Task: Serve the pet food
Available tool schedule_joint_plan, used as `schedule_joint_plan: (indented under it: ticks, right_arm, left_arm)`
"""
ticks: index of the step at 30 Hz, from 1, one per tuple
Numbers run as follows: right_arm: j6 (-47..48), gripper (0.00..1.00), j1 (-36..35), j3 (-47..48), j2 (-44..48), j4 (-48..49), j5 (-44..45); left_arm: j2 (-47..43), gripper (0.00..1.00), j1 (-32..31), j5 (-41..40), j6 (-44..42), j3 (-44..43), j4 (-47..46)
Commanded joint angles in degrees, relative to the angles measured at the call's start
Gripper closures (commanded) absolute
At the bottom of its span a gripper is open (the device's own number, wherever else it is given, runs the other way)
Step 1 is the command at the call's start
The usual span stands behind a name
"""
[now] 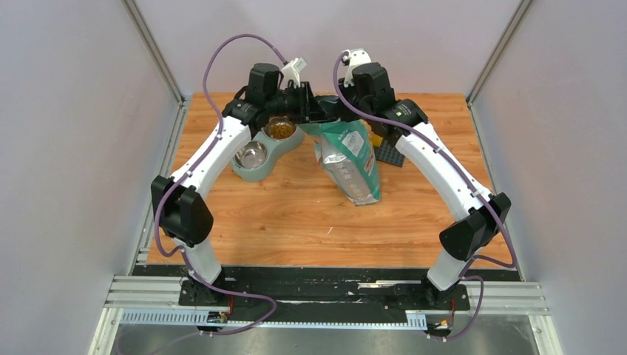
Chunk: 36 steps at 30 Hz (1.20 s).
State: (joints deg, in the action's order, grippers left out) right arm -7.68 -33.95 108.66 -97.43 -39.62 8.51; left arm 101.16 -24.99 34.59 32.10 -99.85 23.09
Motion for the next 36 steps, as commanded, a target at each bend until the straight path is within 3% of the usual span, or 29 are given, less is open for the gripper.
schedule_joint_plan:
  ticks: [1,16,28,36]
  right_arm:
    - [-3.4,1.00,1.7,1.2,1.9,4.9,2.3]
    - [-6.9,1.00,4.5,1.3,3.2,4.2,2.6]
    - [-7.0,1.00,5.5,1.7,3.1,4.2,1.6]
    - [-7.0,1.00,5.5,1.9,3.2,4.2,1.4]
  left_arm:
    - [-3.0,1.00,1.5,5.5,5.0,-2.0,2.7]
    - [-9.9,1.00,9.8,5.7,5.2,-5.0,7.3]
    - [-14.1,1.00,15.6,9.3,13.2,0.6,-2.9]
    - [-16.7,1.00,19.7,10.5,15.2,3.8,-4.0]
